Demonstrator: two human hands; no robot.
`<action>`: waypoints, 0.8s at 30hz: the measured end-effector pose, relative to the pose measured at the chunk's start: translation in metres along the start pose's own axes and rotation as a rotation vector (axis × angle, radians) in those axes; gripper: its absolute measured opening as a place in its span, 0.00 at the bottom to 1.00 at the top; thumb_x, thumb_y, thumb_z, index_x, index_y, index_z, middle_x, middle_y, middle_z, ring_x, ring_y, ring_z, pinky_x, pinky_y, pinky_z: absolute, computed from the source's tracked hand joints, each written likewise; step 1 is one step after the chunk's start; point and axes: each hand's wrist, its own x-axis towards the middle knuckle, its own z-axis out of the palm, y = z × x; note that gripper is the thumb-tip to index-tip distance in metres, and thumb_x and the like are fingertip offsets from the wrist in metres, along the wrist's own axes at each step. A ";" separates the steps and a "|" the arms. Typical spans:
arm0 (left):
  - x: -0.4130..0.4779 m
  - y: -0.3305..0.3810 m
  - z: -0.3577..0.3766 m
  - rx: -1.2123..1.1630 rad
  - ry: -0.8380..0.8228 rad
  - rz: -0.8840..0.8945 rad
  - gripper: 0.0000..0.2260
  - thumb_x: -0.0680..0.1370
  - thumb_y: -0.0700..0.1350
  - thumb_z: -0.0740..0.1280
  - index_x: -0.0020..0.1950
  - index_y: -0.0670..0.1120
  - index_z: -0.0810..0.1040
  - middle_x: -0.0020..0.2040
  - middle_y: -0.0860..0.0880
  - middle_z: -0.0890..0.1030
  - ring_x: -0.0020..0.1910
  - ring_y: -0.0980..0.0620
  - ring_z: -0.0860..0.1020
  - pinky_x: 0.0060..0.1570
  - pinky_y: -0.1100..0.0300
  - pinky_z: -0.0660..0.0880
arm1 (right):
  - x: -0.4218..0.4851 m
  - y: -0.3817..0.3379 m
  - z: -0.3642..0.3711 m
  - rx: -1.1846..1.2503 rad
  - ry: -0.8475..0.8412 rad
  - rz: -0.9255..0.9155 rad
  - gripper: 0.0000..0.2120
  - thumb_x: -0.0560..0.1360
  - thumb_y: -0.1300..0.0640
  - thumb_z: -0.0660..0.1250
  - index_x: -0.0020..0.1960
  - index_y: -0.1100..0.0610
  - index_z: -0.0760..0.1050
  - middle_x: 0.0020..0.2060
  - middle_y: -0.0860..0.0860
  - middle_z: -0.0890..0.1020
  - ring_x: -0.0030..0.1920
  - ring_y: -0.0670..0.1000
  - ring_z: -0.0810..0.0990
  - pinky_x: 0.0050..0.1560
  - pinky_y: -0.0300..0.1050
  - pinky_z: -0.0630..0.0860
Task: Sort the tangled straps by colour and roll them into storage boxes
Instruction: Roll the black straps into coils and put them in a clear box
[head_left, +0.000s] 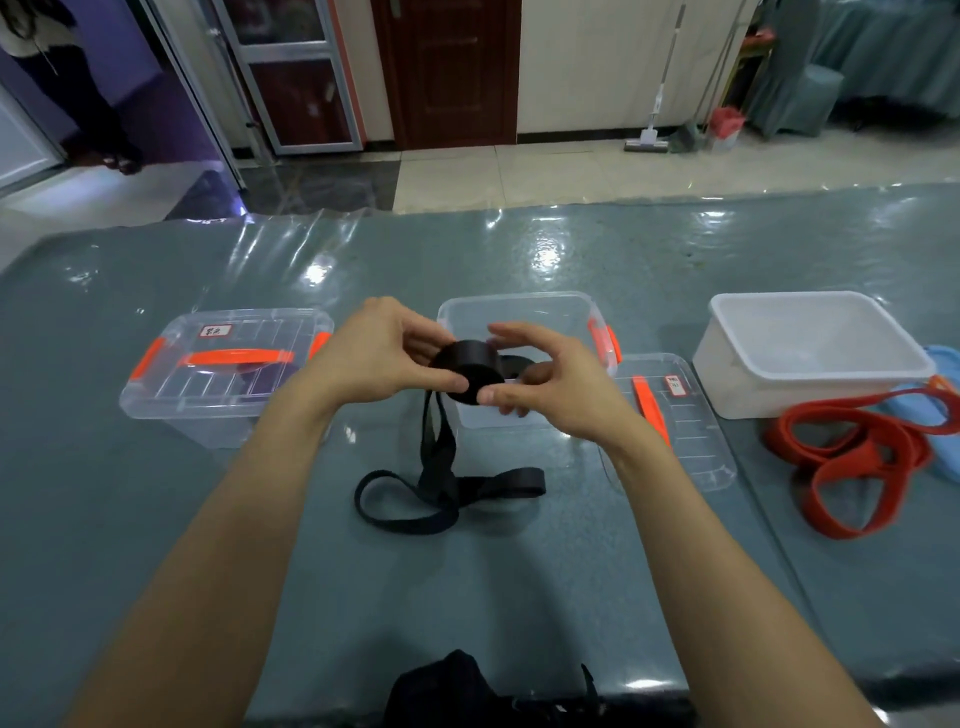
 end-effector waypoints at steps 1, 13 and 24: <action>0.001 0.005 -0.001 0.112 -0.035 -0.007 0.16 0.69 0.47 0.87 0.54 0.55 0.91 0.46 0.57 0.90 0.48 0.58 0.89 0.58 0.54 0.86 | 0.000 -0.002 0.001 -0.092 -0.030 -0.001 0.27 0.71 0.52 0.85 0.67 0.46 0.80 0.47 0.41 0.89 0.39 0.51 0.88 0.49 0.56 0.86; -0.017 -0.004 0.001 -0.351 0.167 0.053 0.24 0.67 0.47 0.87 0.62 0.50 0.88 0.56 0.47 0.90 0.59 0.46 0.88 0.65 0.51 0.83 | 0.000 -0.015 0.012 0.324 0.123 -0.182 0.15 0.79 0.64 0.76 0.65 0.57 0.82 0.48 0.61 0.89 0.43 0.62 0.88 0.56 0.56 0.85; -0.011 0.014 -0.013 0.192 -0.048 -0.041 0.16 0.69 0.46 0.86 0.55 0.53 0.91 0.45 0.56 0.90 0.48 0.60 0.89 0.59 0.53 0.85 | 0.007 -0.017 0.015 -0.197 -0.052 -0.076 0.28 0.72 0.48 0.83 0.69 0.43 0.79 0.59 0.42 0.85 0.40 0.52 0.88 0.49 0.61 0.85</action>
